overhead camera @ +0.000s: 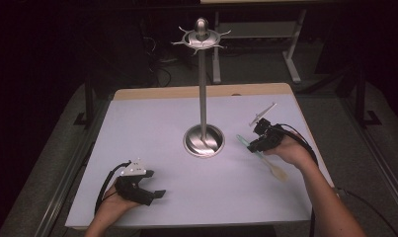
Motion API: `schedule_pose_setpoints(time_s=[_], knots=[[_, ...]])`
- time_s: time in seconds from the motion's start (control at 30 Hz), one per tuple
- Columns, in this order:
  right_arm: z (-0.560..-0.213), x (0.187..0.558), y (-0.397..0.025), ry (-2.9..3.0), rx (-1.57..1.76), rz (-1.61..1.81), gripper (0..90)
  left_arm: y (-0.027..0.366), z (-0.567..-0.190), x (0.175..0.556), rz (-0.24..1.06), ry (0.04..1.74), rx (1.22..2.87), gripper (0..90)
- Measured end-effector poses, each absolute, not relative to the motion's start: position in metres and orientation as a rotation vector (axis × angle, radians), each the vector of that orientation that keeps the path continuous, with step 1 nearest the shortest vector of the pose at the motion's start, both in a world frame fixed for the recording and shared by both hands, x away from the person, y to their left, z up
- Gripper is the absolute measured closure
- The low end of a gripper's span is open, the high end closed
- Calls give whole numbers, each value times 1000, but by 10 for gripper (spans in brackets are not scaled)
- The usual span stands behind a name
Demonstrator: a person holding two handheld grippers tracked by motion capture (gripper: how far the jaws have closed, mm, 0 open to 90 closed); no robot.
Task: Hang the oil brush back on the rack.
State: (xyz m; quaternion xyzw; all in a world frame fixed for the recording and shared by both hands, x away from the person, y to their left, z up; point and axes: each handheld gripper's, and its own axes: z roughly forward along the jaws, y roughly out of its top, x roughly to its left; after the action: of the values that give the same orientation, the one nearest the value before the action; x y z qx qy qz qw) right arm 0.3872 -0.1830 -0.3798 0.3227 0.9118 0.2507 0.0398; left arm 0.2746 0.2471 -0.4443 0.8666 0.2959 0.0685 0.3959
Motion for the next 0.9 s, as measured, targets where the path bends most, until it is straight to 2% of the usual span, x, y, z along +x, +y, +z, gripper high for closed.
schedule_pose_setpoints(time_s=[0.9], knots=[[-335,365,-215,2481,958,1302,781,248,-444,274,176,751,2196,136]])
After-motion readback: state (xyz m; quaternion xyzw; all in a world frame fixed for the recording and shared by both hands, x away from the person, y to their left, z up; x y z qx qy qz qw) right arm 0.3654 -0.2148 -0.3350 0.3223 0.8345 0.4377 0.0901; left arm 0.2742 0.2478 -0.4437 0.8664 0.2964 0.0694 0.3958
